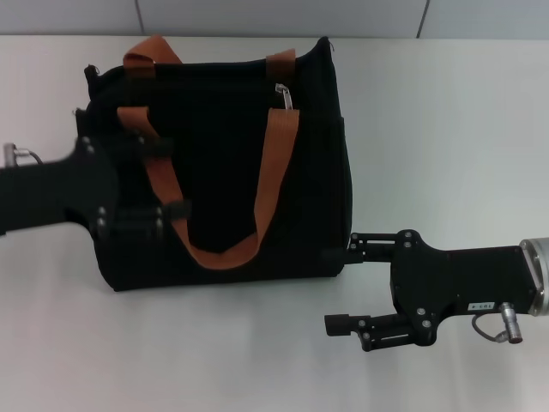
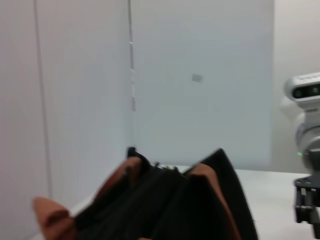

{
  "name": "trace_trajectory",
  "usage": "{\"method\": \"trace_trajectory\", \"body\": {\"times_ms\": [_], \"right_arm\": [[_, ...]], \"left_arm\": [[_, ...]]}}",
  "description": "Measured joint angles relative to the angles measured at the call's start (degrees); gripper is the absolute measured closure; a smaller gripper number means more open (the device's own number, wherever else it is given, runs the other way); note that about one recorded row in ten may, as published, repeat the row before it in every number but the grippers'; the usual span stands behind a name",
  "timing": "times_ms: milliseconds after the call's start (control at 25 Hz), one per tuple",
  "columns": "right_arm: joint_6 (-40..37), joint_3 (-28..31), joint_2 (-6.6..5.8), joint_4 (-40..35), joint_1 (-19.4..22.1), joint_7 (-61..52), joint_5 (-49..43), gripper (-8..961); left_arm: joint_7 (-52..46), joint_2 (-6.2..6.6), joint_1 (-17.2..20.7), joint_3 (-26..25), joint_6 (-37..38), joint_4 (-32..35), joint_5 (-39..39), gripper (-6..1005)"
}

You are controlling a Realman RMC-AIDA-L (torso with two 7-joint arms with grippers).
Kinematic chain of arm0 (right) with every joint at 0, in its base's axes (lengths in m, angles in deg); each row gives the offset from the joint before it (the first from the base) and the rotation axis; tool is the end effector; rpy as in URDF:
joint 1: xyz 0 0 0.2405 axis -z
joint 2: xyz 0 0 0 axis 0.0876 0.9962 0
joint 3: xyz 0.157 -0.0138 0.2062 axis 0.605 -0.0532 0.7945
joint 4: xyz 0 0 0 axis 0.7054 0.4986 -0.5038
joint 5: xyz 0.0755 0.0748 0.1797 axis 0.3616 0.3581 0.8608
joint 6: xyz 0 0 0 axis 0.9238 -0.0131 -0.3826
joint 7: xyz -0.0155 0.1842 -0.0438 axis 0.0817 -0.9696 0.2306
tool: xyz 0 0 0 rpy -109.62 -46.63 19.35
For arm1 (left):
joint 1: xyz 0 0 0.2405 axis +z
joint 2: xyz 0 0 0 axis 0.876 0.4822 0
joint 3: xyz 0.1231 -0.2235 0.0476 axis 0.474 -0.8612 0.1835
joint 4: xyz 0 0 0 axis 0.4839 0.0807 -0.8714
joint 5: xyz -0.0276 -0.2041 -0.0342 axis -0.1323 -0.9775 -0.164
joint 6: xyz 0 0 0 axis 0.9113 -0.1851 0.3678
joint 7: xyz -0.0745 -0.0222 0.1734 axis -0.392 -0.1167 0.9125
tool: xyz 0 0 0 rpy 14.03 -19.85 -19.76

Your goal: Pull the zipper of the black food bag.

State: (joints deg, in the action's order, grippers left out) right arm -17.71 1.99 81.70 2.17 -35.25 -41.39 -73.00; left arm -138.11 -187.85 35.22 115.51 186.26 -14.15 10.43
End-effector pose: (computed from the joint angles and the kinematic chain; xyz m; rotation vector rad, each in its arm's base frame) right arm 0.2120 0.2721 -0.0845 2.9285 -0.2293 -0.9474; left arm -0.2622 0.3174 0.0030 -2.7365 -0.1564 -0.8291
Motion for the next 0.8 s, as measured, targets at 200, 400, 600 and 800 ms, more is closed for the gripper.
{"method": "trace_trajectory", "body": {"times_ms": [200,400,600,800], "right_arm": [[0.31,-0.15,0.08,0.0,-0.01,0.12,0.0,192],[0.44,-0.11,0.21,0.62,-0.01,1.82,0.11,192],[1.67,0.42,0.35,4.17,-0.16,6.56,0.39,192],[3.67,0.45,0.5,9.45,-1.04,13.02,1.06,192]], "left_arm": [[-1.24,-0.95,0.59,0.15,4.48,-0.45,2.94,186],[-1.8,-1.47,1.83,0.22,12.61,-0.57,3.57,187],[-1.27,-3.55,3.38,0.04,12.49,-2.17,7.92,187],[-0.12,-5.13,4.23,0.02,9.0,-3.7,10.45,187]]}}
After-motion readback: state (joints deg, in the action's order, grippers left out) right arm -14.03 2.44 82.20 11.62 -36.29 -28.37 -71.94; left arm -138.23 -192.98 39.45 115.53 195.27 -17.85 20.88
